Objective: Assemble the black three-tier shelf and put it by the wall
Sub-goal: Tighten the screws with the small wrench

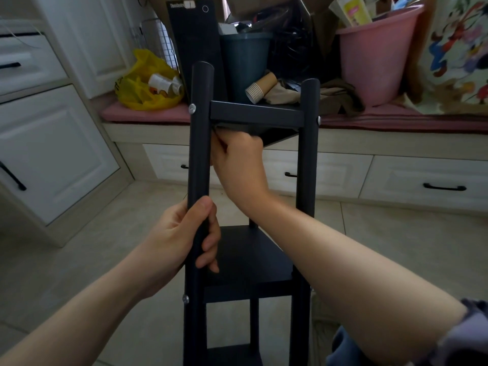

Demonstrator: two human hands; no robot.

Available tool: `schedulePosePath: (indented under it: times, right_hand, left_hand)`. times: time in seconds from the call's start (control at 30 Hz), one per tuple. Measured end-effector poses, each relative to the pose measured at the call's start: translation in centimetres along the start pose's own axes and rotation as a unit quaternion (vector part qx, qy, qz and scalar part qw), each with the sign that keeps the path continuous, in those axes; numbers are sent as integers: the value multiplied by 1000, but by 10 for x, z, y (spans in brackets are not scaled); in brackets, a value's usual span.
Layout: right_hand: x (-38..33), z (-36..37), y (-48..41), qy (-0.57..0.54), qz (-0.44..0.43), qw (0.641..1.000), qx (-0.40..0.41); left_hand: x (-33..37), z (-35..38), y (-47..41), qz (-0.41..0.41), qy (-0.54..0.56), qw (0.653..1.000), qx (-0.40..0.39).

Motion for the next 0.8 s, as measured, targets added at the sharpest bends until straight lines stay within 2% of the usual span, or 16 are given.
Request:
schedulePosePath:
  times: [0.23, 0.43, 0.67, 0.8]
  right_hand:
    - [-2, -3, -2, 6, 4, 1000, 20]
    - [-1, -2, 1, 23, 42, 998, -45]
    - [-3, -18, -2, 22, 50, 997, -56]
    - [-5, -25, -1, 64, 44, 995, -70]
  left_hand:
    - [1, 2, 0, 1, -2, 1000, 6]
    - [3, -2, -2, 3, -3, 1000, 28]
    - [3, -5, -3, 0, 1, 999, 35]
    - [3, -8, -3, -4, -2, 998, 57]
Point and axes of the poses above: each hand's wrist, its own y-axis away from the middle knuckle, its own z-axis out of the palm, x = y × z, the point moved 7 cm from there along -y, towards the middle knuckle, and after that the axes turned 1 degree about x, right-handed, at the moved point
